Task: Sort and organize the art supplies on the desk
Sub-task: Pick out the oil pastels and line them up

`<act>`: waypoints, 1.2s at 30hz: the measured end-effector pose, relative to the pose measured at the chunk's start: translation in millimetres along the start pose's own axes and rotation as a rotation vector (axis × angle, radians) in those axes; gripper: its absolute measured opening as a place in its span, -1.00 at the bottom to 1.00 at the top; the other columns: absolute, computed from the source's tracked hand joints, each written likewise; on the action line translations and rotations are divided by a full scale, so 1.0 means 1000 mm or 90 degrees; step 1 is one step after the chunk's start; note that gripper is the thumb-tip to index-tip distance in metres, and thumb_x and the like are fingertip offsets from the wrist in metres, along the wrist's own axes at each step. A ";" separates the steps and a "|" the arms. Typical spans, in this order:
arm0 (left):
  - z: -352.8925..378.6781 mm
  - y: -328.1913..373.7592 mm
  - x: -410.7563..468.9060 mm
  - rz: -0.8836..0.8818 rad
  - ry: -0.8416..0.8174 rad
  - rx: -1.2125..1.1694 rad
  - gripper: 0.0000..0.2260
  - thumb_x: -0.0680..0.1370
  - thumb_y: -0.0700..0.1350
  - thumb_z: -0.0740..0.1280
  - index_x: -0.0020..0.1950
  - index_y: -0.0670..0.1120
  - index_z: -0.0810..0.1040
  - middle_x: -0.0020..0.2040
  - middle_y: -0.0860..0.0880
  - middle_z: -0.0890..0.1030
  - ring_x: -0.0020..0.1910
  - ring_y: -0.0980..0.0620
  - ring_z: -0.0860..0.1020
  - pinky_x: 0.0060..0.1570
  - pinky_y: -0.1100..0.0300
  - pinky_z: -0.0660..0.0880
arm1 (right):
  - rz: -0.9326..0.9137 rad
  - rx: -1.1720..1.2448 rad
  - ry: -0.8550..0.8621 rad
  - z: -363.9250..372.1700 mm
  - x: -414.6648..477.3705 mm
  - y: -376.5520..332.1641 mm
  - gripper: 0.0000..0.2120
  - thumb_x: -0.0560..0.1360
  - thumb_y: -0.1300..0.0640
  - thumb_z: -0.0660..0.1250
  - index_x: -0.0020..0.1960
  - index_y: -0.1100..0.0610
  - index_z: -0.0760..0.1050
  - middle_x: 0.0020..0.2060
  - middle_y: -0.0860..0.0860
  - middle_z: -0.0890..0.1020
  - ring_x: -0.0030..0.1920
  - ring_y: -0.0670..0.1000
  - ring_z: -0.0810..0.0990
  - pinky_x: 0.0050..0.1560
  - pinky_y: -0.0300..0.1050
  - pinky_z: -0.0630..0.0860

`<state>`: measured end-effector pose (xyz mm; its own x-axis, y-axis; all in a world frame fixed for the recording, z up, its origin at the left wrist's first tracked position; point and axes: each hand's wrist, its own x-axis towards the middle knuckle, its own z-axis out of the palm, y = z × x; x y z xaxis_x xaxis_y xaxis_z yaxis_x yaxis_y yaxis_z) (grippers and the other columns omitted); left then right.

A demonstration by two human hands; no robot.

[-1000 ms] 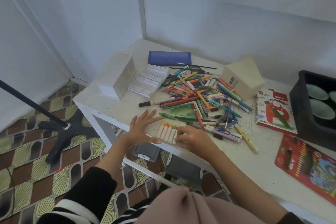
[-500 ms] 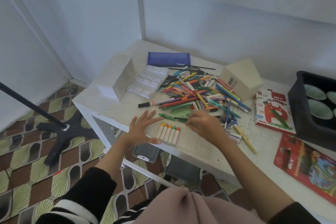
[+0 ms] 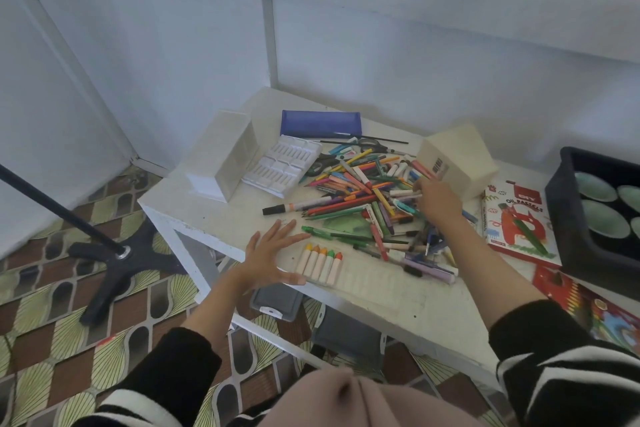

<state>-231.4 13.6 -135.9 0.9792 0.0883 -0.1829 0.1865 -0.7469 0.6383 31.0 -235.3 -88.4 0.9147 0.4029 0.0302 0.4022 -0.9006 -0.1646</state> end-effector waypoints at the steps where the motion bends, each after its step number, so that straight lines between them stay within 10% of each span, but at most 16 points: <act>1: 0.000 0.000 0.000 0.001 0.001 0.000 -0.13 0.03 0.66 0.14 0.30 0.49 0.05 0.47 0.32 -0.11 0.43 0.30 -0.27 0.41 0.00 -0.34 | -0.009 -0.018 0.006 0.000 -0.001 0.001 -0.80 0.53 0.26 0.23 0.11 0.08 0.47 0.09 0.13 0.54 0.09 0.17 0.49 -0.04 0.01 0.50; 22: 0.001 0.001 0.000 0.004 0.012 0.009 -0.04 0.03 0.67 0.10 0.38 0.37 0.11 0.47 0.29 -0.09 0.47 0.24 -0.24 0.43 -0.05 -0.31 | -0.040 0.110 0.049 -0.010 -0.036 0.026 -0.82 0.48 0.22 0.34 0.08 0.10 0.53 0.04 0.12 0.58 0.03 0.13 0.53 0.04 0.10 0.52; 31: 0.001 0.002 -0.002 0.001 0.015 0.012 -0.09 0.03 0.68 0.09 0.34 0.42 0.08 0.47 0.30 -0.10 0.45 0.27 -0.26 0.42 -0.02 -0.33 | 0.140 0.551 0.184 -0.039 -0.076 -0.006 -0.81 0.48 0.22 0.37 0.09 0.20 0.56 -0.07 0.03 0.59 -0.07 -0.05 0.53 -0.09 -0.34 0.43; 36: 0.000 0.004 -0.002 -0.001 0.018 0.013 -0.09 0.02 0.68 0.09 0.34 0.42 0.10 0.47 0.31 -0.09 0.45 0.27 -0.24 0.43 -0.03 -0.31 | 0.280 0.917 0.069 -0.037 -0.103 -0.029 -0.87 0.56 0.18 0.27 0.08 0.17 0.47 -0.09 -0.01 0.59 -0.04 -0.03 0.59 -0.06 -0.05 0.61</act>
<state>-232.7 10.4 -133.5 0.9806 0.1081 -0.1632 0.1874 -0.7596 0.6228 -73.5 -256.8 -50.0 0.9727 0.0801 -0.2177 -0.2190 0.0075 -0.9757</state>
